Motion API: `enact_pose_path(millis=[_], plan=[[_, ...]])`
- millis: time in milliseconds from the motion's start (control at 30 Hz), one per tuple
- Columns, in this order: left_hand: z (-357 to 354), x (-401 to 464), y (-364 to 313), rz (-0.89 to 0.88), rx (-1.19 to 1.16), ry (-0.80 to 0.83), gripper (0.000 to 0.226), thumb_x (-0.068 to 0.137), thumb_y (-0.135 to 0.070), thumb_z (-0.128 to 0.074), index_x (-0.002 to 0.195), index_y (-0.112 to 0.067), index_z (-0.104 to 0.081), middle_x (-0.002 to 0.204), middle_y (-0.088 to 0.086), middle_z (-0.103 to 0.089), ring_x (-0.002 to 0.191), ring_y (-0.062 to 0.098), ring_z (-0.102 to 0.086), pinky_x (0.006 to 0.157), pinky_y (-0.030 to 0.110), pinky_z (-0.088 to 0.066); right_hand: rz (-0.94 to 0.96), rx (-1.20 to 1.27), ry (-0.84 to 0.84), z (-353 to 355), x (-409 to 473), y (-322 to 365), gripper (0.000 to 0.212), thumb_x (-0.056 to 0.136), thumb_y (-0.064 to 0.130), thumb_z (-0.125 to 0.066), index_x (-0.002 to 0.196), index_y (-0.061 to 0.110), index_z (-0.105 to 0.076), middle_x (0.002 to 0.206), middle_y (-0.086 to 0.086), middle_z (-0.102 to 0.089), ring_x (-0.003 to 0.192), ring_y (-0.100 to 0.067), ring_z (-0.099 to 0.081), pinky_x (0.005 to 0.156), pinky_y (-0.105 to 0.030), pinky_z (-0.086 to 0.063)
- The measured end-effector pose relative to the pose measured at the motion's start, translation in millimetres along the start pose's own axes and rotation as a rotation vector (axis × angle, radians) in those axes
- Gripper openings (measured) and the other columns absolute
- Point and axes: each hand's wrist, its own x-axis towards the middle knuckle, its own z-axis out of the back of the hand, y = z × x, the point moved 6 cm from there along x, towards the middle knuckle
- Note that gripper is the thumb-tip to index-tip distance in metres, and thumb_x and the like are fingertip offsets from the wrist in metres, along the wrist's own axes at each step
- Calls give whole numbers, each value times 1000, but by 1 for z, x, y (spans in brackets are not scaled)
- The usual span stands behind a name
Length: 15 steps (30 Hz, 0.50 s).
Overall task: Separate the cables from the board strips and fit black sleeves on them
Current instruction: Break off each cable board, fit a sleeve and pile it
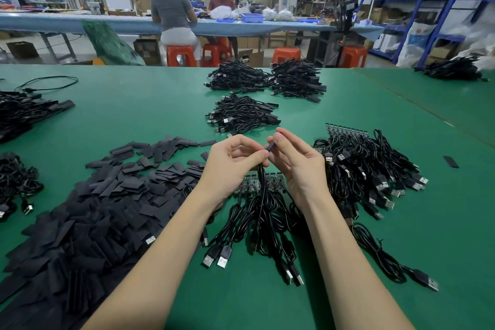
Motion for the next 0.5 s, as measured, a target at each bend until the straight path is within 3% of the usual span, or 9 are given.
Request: enact_pose_path(millis=[200,333,400,500], plan=[[0,3,3,51,85,2,6,89,-15,-76,93,-14,-71,86,3,-77,87,11,-72,85,24,-55,-24,70,-83,0,1,0,13,85,3,-76,98,7,-76,87,-12,-77,75,-18,-73,67,-24,-60],[-2,2,15,231,234,200,21,81,-36,-83,97,-27,-73,96,-7,-77,95,8,-72,92,32,-57,0,199,-230,9,5,12,13,86,2,-76,98,7,-74,81,-9,-77,70,-13,-73,63,-22,-60],[-6,-1,19,271,270,281,22,80,-36,-84,96,-27,-74,94,-3,-78,90,8,-72,91,30,-57,37,204,-271,13,5,17,12,87,3,-76,98,9,-74,82,-7,-75,70,-12,-72,66,-22,-60],[-7,-1,13,228,286,245,11,83,-32,-82,91,-27,-75,91,-4,-77,86,4,-70,81,25,-55,62,205,-306,15,6,19,11,90,5,-74,99,9,-72,88,-9,-72,71,-12,-71,72,-23,-61]])
